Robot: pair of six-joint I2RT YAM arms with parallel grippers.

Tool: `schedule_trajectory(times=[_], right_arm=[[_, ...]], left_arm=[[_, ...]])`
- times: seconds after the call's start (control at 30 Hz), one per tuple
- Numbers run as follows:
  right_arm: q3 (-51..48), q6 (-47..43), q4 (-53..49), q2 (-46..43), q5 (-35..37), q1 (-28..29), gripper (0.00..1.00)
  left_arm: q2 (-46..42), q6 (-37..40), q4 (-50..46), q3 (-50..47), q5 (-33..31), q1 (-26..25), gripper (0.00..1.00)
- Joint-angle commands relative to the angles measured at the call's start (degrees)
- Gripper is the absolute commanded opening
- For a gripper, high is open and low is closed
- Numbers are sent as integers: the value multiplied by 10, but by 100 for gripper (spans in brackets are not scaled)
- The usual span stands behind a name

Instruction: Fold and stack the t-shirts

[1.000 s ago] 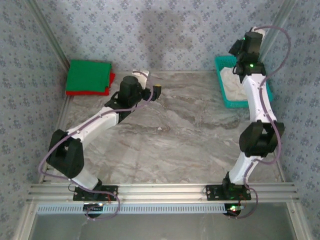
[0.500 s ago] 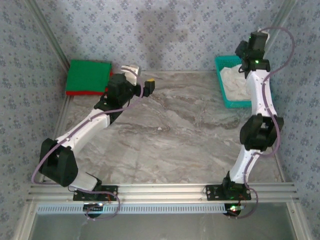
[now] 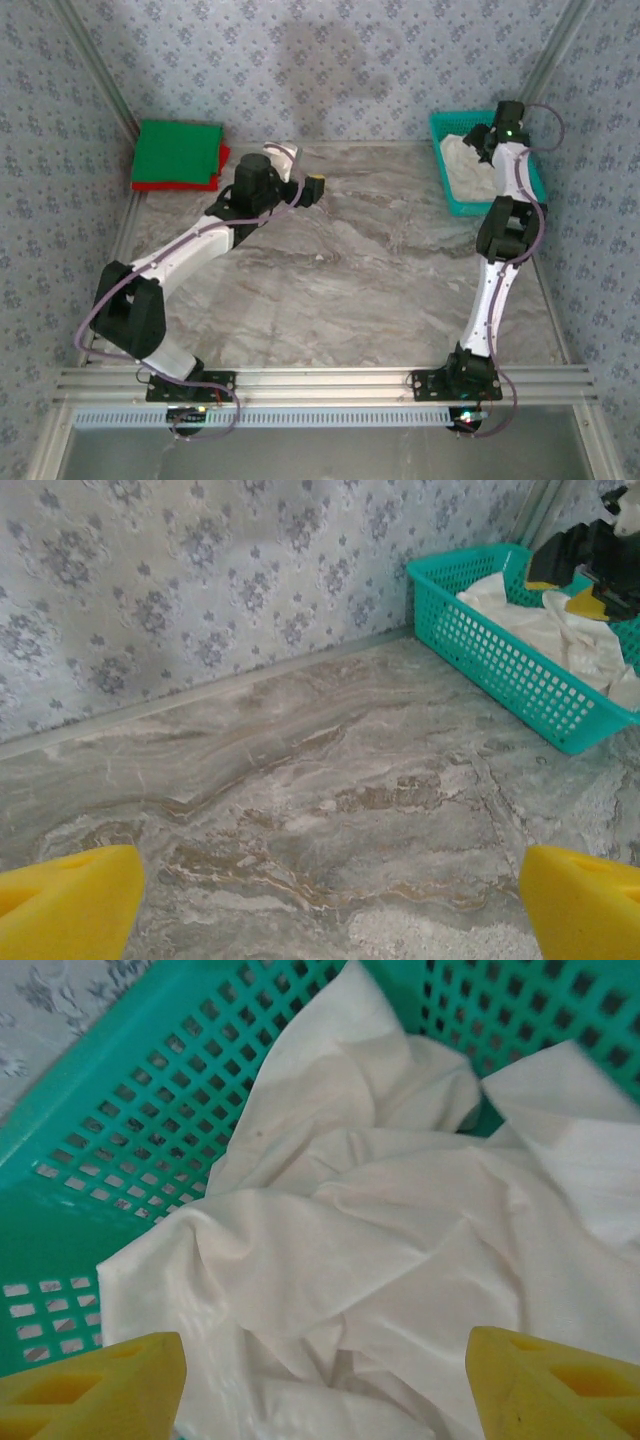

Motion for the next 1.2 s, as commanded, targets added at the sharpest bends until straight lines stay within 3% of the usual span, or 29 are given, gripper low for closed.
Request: schedule_trajectory(times=[0.0,0.27,0.37,0.43,0.5,0.67,0.9,1.17], right_arm=[[48,32,-25,47,-44,3,77],[105,81,-14,127,-92,13,68],[111,101,5,141,-91,15,54],[113,113,11,146,-94,13,26],[124,121,13,146,-97,12,15],[173,116,-19,109,-82,9,0],[79,109,71,-48,-27,18,0],[90,49,73,-159,-12,53,0]], left_arm=[[7,-5,5,14,11,-3,97],[5,-8,11,1,4,-2,97],[0,-13,20,-12,1,-1,97],[-3,-14,17,-15,-1,-2,97],[-10,-12,14,-15,-2,-2,97],[-39,-4,24,-34,-18,-1,97],[-59,-40,63,-66,-24,26,97],[-78,-35,59,-56,-22,32,97]])
